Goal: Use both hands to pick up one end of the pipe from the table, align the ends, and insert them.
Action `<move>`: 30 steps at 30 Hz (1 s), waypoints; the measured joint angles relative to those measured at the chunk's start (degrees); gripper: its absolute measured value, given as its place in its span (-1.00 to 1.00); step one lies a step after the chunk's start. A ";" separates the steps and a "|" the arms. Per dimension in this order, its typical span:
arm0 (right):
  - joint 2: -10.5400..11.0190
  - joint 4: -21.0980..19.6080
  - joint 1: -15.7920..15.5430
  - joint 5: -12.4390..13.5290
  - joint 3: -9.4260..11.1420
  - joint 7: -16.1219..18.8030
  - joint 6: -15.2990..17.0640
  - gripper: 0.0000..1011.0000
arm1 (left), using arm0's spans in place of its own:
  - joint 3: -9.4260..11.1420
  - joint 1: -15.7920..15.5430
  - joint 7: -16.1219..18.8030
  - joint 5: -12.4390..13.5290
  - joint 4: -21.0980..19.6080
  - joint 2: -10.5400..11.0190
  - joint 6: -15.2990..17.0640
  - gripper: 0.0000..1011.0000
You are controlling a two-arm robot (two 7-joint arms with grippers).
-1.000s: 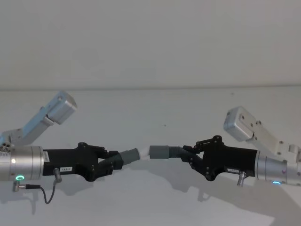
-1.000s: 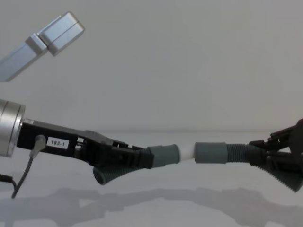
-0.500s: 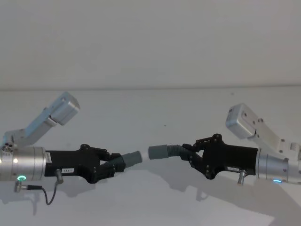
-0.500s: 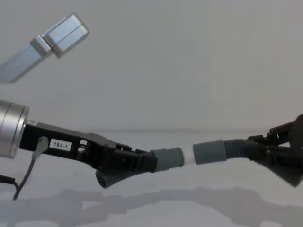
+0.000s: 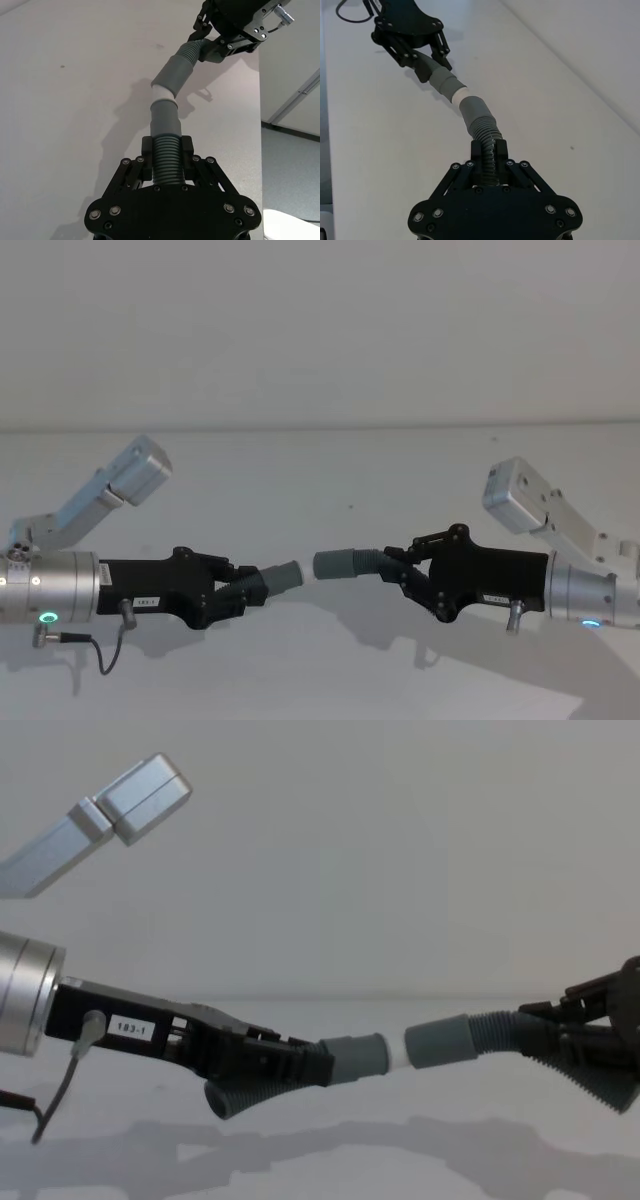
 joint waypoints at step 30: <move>0.23 0.30 0.46 1.25 -0.47 1.41 -0.49 -0.72 | 0.33 -0.20 0.56 -0.35 0.31 -0.05 -0.35 -0.40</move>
